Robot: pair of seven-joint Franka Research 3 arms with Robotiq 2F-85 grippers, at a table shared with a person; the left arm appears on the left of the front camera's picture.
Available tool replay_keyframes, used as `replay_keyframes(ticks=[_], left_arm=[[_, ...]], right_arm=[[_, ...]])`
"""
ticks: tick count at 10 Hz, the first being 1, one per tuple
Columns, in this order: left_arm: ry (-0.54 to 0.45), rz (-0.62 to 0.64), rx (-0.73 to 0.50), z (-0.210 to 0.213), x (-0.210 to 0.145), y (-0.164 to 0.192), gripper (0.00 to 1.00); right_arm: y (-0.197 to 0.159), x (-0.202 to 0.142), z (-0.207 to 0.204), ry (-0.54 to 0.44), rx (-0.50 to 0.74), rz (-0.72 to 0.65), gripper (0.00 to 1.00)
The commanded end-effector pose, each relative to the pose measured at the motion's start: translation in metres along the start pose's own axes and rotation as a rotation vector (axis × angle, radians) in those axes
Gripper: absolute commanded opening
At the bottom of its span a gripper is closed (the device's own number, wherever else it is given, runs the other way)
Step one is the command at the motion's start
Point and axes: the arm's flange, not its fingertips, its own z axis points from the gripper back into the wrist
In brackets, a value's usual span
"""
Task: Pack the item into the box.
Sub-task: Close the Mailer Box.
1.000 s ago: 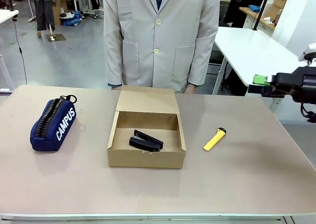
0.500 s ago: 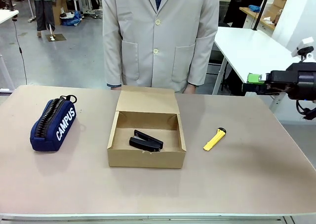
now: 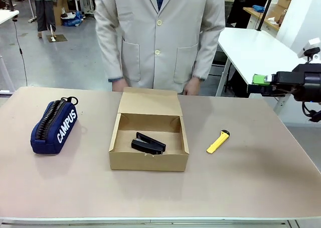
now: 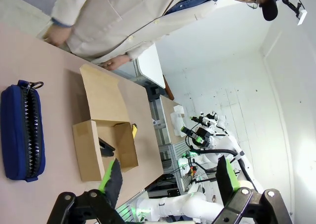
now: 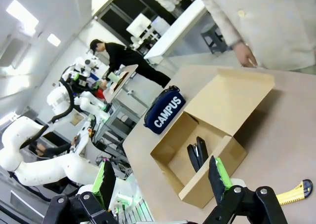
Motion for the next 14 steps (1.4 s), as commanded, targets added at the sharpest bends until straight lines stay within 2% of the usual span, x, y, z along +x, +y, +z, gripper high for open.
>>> replay_keyframes(ticks=[1, 14], left_arm=[[-0.008, -0.021, -0.022, -0.0008, -0.0004, -0.001, 1.0], [-0.008, -0.021, -0.022, -0.0008, -0.0004, -0.001, 1.0]], right_arm=[[0.0032, 0.0029, -0.0006, -0.017, 0.013, -0.022, 1.0], [0.0032, 0.0029, -0.0006, -0.017, 0.013, -0.022, 1.0]])
